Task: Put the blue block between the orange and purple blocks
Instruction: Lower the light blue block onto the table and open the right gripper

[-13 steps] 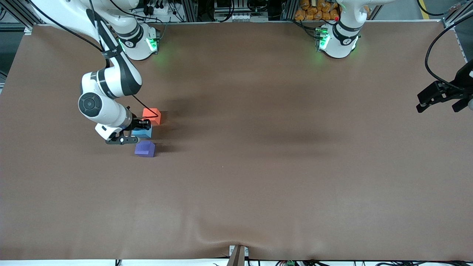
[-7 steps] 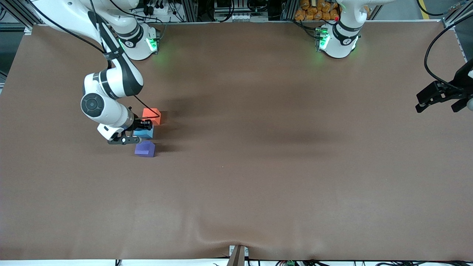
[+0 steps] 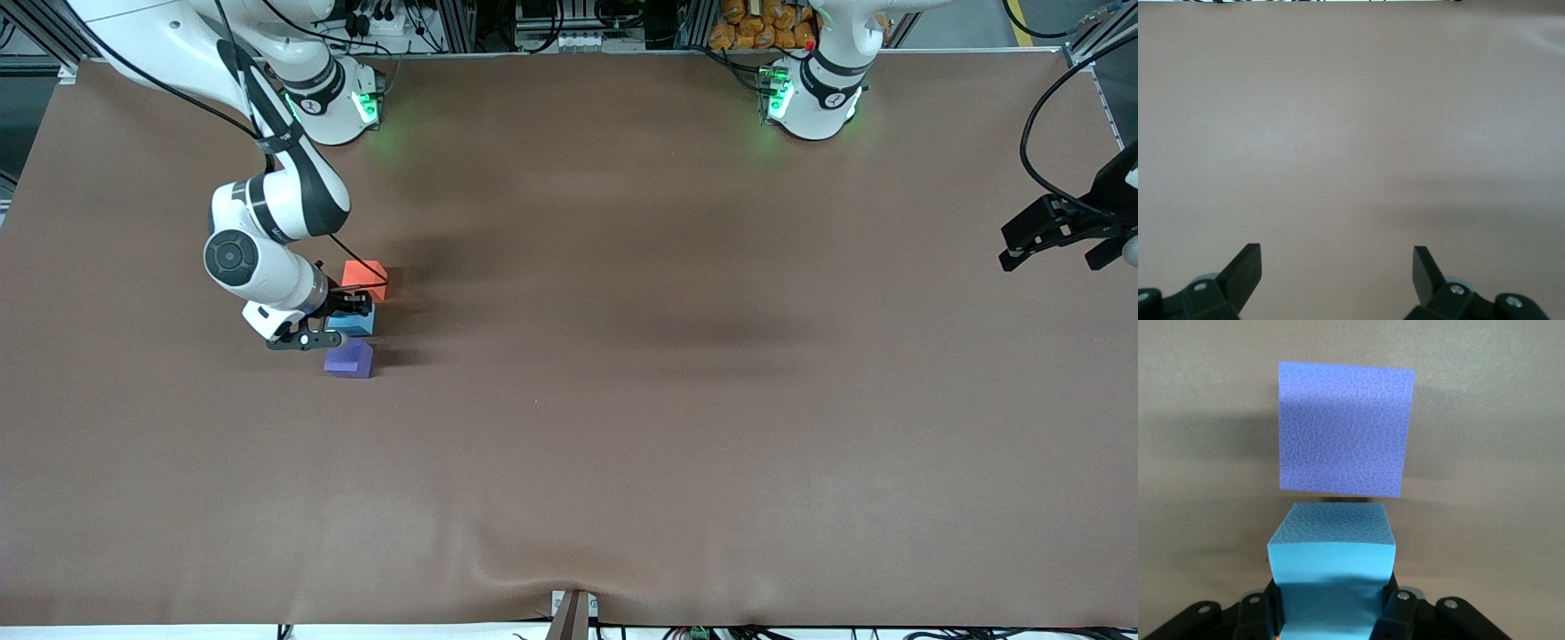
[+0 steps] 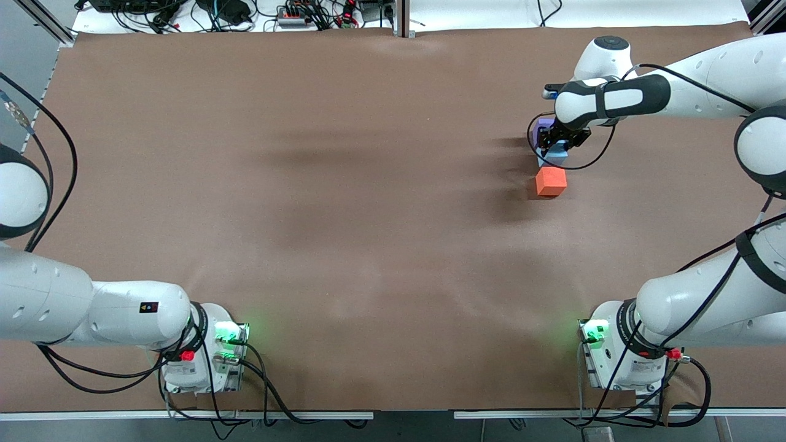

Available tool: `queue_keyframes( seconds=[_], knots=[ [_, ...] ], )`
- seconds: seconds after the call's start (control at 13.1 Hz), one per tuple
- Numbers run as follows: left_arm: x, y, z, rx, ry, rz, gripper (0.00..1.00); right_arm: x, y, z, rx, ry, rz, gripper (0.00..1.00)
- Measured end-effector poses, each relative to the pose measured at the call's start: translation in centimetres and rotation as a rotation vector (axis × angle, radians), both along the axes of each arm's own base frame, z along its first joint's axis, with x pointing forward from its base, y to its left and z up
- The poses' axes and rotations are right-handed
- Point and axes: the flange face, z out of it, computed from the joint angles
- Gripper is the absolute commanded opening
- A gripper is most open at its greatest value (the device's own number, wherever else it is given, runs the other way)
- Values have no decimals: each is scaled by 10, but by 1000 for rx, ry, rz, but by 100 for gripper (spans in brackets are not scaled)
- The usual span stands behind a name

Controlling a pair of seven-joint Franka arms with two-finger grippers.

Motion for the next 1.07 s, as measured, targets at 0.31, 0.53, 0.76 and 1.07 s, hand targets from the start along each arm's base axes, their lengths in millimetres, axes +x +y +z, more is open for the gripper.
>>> queue_keyframes(
  seconds=[0.31,0.53,0.76,1.07],
  knots=[
    [0,-2,0,0,1,-4,100,-1,1,-10,6,1,-2,41],
    [1,-3,-3,0,6,-6,100,-1,0,-15,8,7,-3,42],
    [1,-3,-4,0,7,-6,100,-2,-1,-17,9,10,-5,60],
    [1,-16,-6,0,14,-29,100,-2,-1,-19,10,9,-8,100]
  ],
)
